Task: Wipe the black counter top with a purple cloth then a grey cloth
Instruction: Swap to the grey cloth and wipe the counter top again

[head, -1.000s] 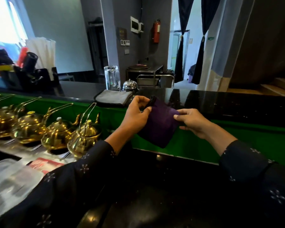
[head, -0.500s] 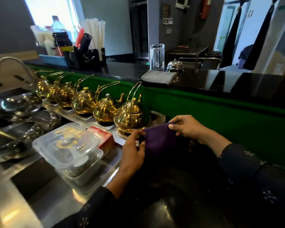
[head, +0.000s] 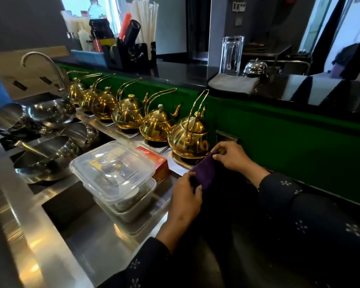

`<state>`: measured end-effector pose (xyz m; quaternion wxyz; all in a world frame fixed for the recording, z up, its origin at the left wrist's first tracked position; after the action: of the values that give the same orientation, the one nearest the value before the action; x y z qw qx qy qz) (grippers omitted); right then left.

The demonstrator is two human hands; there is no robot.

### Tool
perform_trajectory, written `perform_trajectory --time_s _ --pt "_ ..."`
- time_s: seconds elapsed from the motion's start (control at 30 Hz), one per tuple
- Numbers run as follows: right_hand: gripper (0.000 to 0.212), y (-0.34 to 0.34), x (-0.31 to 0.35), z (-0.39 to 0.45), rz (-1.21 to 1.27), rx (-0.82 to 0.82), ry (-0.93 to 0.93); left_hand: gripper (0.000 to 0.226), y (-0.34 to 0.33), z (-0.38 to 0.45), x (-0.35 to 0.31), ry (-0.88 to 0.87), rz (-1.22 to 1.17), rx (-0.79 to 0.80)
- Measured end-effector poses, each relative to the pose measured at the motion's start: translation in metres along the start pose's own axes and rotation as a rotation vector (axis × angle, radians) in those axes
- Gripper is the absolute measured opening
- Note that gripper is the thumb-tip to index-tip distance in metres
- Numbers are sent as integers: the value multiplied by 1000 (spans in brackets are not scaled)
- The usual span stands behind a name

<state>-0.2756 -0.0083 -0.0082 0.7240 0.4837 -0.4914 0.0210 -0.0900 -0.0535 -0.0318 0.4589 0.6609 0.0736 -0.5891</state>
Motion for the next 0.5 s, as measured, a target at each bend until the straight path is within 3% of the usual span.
perform_trajectory --time_s 0.2,0.3,0.4,0.5 --pt "14 -10 -4 4 -72 -81 -4 40 -4 6 4 26 418 154" --pt "27 -11 -3 -2 -158 -106 15 42 1 8 2 21 655 136" --pt "18 -12 7 -11 -230 -121 122 42 -3 14 -13 -73 669 94" --pt "19 -25 13 -19 -328 -3 191 43 -15 19 -21 -139 673 139"
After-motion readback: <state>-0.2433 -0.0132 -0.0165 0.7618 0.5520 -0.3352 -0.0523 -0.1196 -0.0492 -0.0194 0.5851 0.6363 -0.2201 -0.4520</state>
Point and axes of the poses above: each hand's wrist, its own z-axis towards the middle knuckle, its own y-axis out of the back of the hand, x = y × z, the point moved 10 cm from there along z, towards the middle knuckle, and after that the axes turned 1 degree about x, right-handed, at the moved point
